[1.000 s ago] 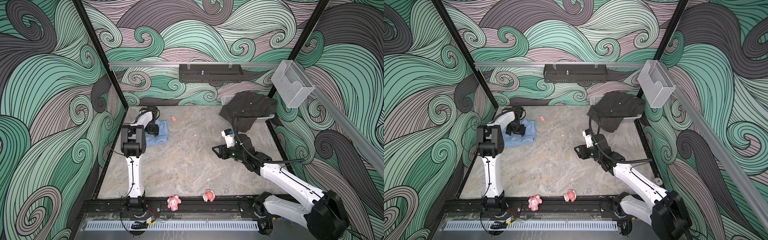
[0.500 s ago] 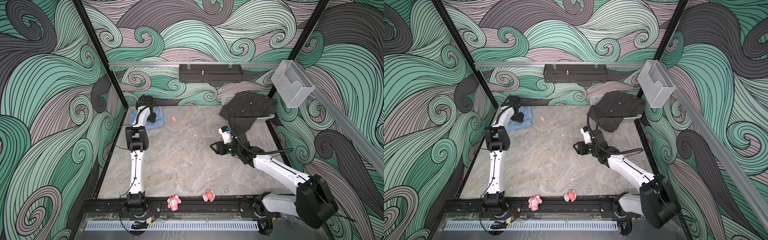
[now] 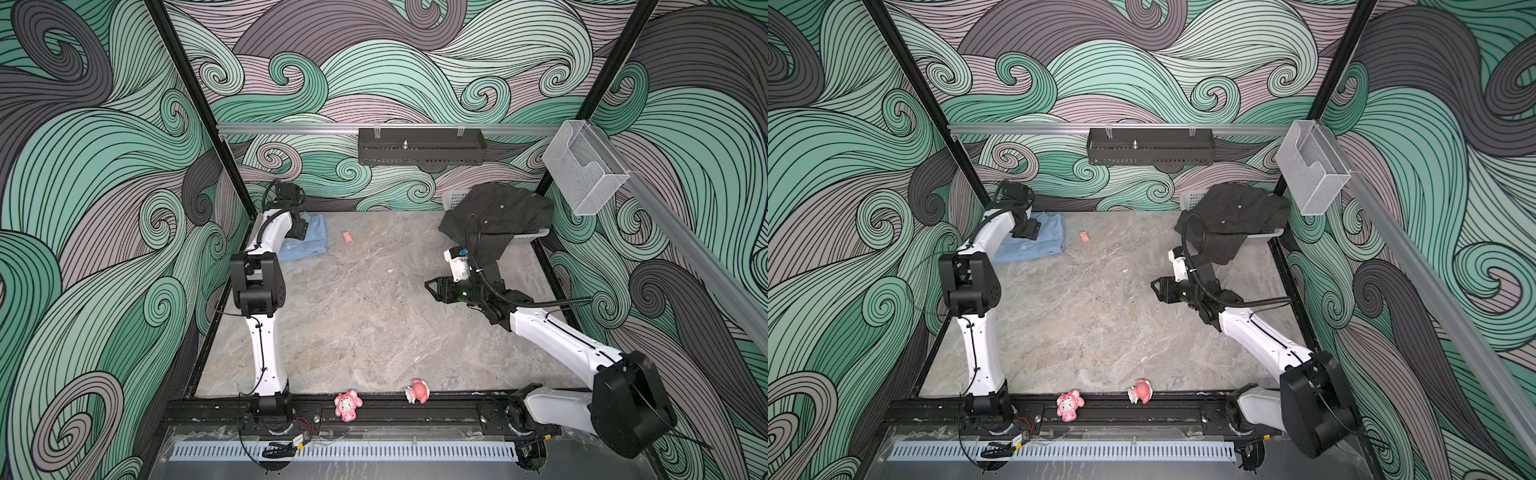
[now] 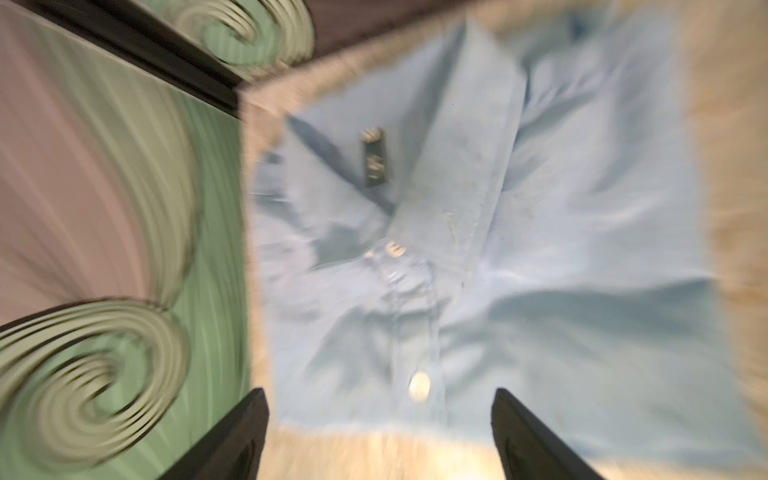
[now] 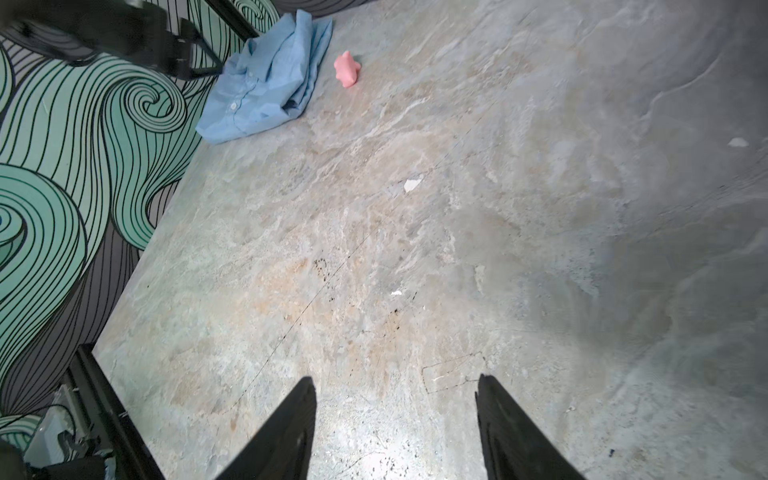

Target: Fold and stack the long sleeve shirts

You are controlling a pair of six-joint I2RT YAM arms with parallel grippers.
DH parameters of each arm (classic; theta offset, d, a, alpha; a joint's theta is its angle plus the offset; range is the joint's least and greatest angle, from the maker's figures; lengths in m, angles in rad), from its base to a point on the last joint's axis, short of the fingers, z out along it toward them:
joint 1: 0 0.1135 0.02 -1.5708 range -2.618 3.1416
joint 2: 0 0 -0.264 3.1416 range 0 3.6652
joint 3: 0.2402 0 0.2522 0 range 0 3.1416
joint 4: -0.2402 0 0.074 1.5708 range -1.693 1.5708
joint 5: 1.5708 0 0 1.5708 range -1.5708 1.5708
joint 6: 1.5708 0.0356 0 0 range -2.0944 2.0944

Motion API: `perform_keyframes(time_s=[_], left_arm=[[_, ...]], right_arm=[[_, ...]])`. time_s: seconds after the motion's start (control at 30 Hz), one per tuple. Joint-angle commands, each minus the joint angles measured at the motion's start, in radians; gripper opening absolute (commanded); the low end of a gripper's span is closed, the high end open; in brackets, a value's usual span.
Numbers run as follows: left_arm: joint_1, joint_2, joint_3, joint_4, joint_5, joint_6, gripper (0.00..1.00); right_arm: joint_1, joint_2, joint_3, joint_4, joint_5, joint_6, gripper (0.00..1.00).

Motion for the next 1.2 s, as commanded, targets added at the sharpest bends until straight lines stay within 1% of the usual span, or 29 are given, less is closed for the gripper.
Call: perform_keyframes(time_s=[0.0, 0.07, 0.23, 0.33, 0.47, 0.57, 0.77, 0.9, 0.97, 1.03, 1.1, 1.17], left_arm=[[-0.024, -0.252, -0.139, 0.134, -0.022, -0.081, 0.95], [-0.025, -0.403, -0.298, 0.218, 0.001, -0.125, 0.99], [-0.025, -0.753, -0.693, 0.453, 0.073, -0.22, 0.99], [-0.023, -0.87, -0.863, 0.527, 0.094, -0.284, 0.99], [-0.023, -0.938, -1.009, 0.569, 0.114, -0.421, 0.99], [-0.023, -0.977, -1.088, 0.607, 0.131, -0.498, 0.99], [-0.023, -1.016, -1.188, 0.588, 0.088, -0.644, 0.99], [-0.023, -1.045, -1.302, 0.644, 0.065, -0.704, 0.99], [-0.023, -1.057, -1.372, 0.697, 0.043, -0.716, 0.98], [-0.023, -1.067, -1.434, 0.764, 0.018, -0.717, 0.98], [-0.023, -1.065, -1.482, 0.847, -0.008, -0.702, 0.98], [-0.023, -1.043, -1.497, 0.895, -0.064, -0.694, 0.98]], right_arm=[[-0.024, -0.035, 0.025, 0.017, 0.095, -0.037, 0.67], [-0.04, -0.052, 0.0, 0.047, 0.154, -0.05, 0.68], [-0.091, -0.104, -0.087, 0.123, 0.306, -0.081, 0.75], [-0.127, -0.128, -0.141, 0.17, 0.385, -0.095, 0.77], [-0.154, -0.169, -0.21, 0.229, 0.471, -0.116, 0.8], [-0.16, -0.214, -0.252, 0.257, 0.502, -0.15, 0.81], [-0.17, -0.314, -0.342, 0.322, 0.554, -0.253, 0.85], [-0.182, -0.34, -0.405, 0.402, 0.604, -0.304, 0.91], [-0.192, -0.321, -0.438, 0.474, 0.618, -0.319, 0.92], [-0.207, -0.272, -0.464, 0.561, 0.625, -0.322, 0.93], [-0.218, -0.199, -0.477, 0.646, 0.631, -0.318, 0.94], [-0.229, -0.085, -0.475, 0.745, 0.638, -0.324, 0.96]])
